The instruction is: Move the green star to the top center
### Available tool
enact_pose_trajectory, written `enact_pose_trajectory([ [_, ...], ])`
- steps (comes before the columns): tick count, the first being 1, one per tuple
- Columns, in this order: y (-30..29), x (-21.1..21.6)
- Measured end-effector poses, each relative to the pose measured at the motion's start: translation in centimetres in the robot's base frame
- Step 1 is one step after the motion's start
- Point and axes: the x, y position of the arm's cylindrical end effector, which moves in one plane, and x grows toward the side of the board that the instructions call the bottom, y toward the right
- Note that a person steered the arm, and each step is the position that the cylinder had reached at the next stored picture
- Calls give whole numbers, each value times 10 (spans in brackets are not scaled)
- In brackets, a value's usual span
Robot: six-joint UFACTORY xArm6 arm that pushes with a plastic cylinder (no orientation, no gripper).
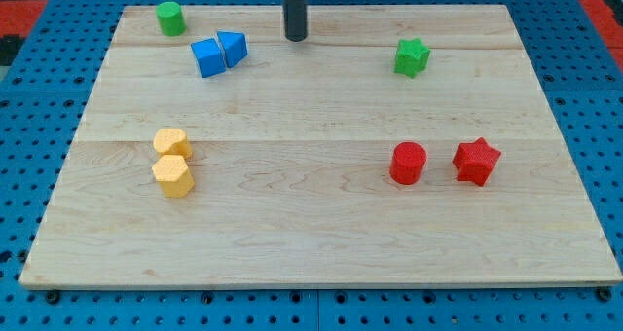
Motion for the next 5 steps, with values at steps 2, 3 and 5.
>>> enact_pose_trajectory([
  [2, 5, 57],
  [3, 38, 108],
  [5, 138, 155],
])
